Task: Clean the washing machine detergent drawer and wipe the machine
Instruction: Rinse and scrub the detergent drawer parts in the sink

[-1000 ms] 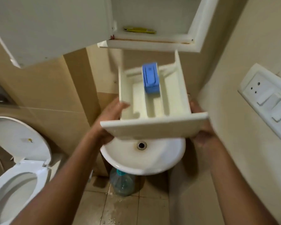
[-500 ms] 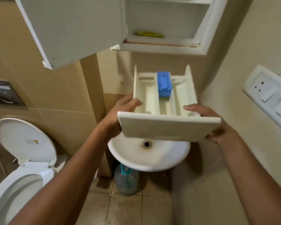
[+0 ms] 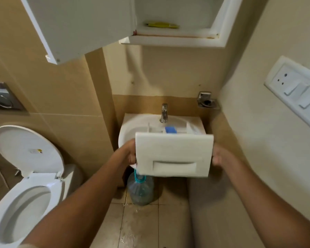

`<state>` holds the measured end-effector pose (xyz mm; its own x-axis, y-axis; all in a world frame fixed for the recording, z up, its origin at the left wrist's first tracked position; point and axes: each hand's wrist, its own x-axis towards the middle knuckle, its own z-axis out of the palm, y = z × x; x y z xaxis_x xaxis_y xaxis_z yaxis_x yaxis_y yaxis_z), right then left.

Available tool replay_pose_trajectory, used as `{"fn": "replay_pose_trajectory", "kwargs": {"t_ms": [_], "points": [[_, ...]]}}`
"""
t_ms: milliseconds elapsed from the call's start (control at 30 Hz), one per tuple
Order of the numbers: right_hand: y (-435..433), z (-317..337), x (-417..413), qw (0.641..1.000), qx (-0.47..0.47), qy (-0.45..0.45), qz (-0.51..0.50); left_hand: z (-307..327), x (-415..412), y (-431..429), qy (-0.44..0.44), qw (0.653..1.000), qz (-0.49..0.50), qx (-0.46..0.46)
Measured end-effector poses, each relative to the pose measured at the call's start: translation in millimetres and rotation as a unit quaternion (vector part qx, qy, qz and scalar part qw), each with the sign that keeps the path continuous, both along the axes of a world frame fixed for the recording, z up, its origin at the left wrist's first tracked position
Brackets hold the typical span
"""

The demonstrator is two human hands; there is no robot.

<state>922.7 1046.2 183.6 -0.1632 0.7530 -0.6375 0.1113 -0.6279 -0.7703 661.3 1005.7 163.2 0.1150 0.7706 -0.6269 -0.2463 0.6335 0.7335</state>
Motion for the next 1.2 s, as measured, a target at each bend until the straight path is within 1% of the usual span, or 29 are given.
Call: {"fn": "replay_pose_trajectory", "kwargs": {"t_ms": [33,67,100,167,200,233,267,300,333,367,400,433,467,533,600,667,700,767,833,867,900,933,967,1000,1033,1067,1100,1133,1200], "points": [[4.1,26.1,-1.9,0.999,0.052,0.010,-0.010,21.5,1.3,8.1,0.047,0.997,0.018,0.059],[6.4,51.8,-2.2,0.992,0.126,0.010,-0.012,43.9,4.7,14.8,0.065,0.987,0.042,0.143],[5.8,76.9,-1.8,0.976,0.216,0.010,-0.011,67.1,10.9,16.1,0.090,0.966,0.060,0.235],[0.9,118.5,-0.4,0.919,0.389,0.059,-0.015,108.2,20.7,9.9,0.091,0.907,0.088,0.401],[1.7,123.3,0.1,0.894,0.438,0.088,-0.025,119.5,22.5,8.1,0.068,0.881,0.085,0.461],[2.9,116.1,-1.6,0.883,0.456,0.101,-0.041,116.6,18.6,12.2,0.058,0.870,0.072,0.484],[8.5,93.3,-1.7,0.889,0.446,0.087,-0.056,110.1,19.3,11.9,0.058,0.871,0.065,0.483],[13.9,59.5,-1.6,0.916,0.392,0.045,-0.068,82.6,15.3,15.8,0.091,0.899,0.066,0.424],[14.7,23.6,-2.7,0.957,0.286,0.006,-0.058,57.3,14.3,12.6,0.101,0.940,0.071,0.318],[8.4,-6.5,-4.0,0.989,0.141,-0.023,-0.041,28.8,11.2,6.3,0.101,0.976,0.084,0.175],[-0.7,-33.6,-2.0,0.998,0.015,-0.053,-0.004,0.3,10.9,-4.3,0.077,0.992,0.083,0.059],[-7.8,-54.0,3.0,0.996,-0.052,-0.062,0.033,-26.2,6.6,-13.4,0.057,0.997,0.059,-0.004],[-11.0,-65.2,6.5,0.995,-0.066,-0.063,0.046,-39.6,6.2,-20.5,0.042,0.998,0.034,-0.044],[-11.5,-63.1,8.8,0.995,-0.045,-0.058,0.061,-44.9,4.5,-21.3,0.038,0.997,0.013,-0.065],[-7.5,-38.1,4.9,0.995,0.026,-0.073,0.056,-26.5,3.2,-10.4,0.047,0.998,0.029,-0.034],[7.3,0.7,1.9,0.991,0.111,-0.056,0.052,7.7,4.7,7.2,0.061,0.996,0.032,0.049],[12.2,26.3,0.3,0.983,0.165,-0.051,0.059,27.6,6.1,13.4,0.087,0.989,0.033,0.111],[20.2,75.7,2.0,0.951,0.295,-0.060,0.064,70.0,10.7,17.4,0.126,0.953,0.059,0.268],[17.1,112.3,4.5,0.906,0.422,-0.037,0.020,115.6,17.0,13.1,0.099,0.905,0.080,0.405],[14.6,117.6,4.6,0.876,0.483,-0.025,-0.007,128.2,17.4,12.4,0.073,0.887,0.079,0.448],[10.5,116.5,1.5,0.849,0.527,-0.015,-0.035,128.0,15.0,15.1,0.058,0.879,0.075,0.467],[10.3,97.8,0.0,0.844,0.532,-0.028,-0.051,118.9,12.1,17.9,0.061,0.884,0.067,0.458],[8.7,71.9,-3.1,0.869,0.490,-0.045,-0.045,94.5,7.1,22.9,0.073,0.912,0.058,0.399],[6.3,40.7,-5.9,0.921,0.384,-0.066,-0.024,66.8,3.8,24.4,0.092,0.949,0.050,0.298],[-0.8,10.6,-8.3,0.970,0.232,-0.070,0.003,37.5,0.4,19.0,0.094,0.980,0.046,0.168],[-6.7,-23.8,-5.4,0.993,0.089,-0.077,0.026,8.3,-1.3,7.9,0.088,0.994,0.040,0.056],[-15.5,-47.4,-2.6,0.995,0.006,-0.087,0.048,-16.0,-1.8,-4.4,0.074,0.997,0.037,-0.002],[-18.9,-63.6,1.6,0.993,-0.021,-0.088,0.071,-30.5,-2.7,-14.5,0.069,0.996,0.042,-0.036],[-16.5,-64.3,4.0,0.994,-0.016,-0.077,0.078,-29.6,0.1,-26.0,0.064,0.995,0.034,-0.064]]}}
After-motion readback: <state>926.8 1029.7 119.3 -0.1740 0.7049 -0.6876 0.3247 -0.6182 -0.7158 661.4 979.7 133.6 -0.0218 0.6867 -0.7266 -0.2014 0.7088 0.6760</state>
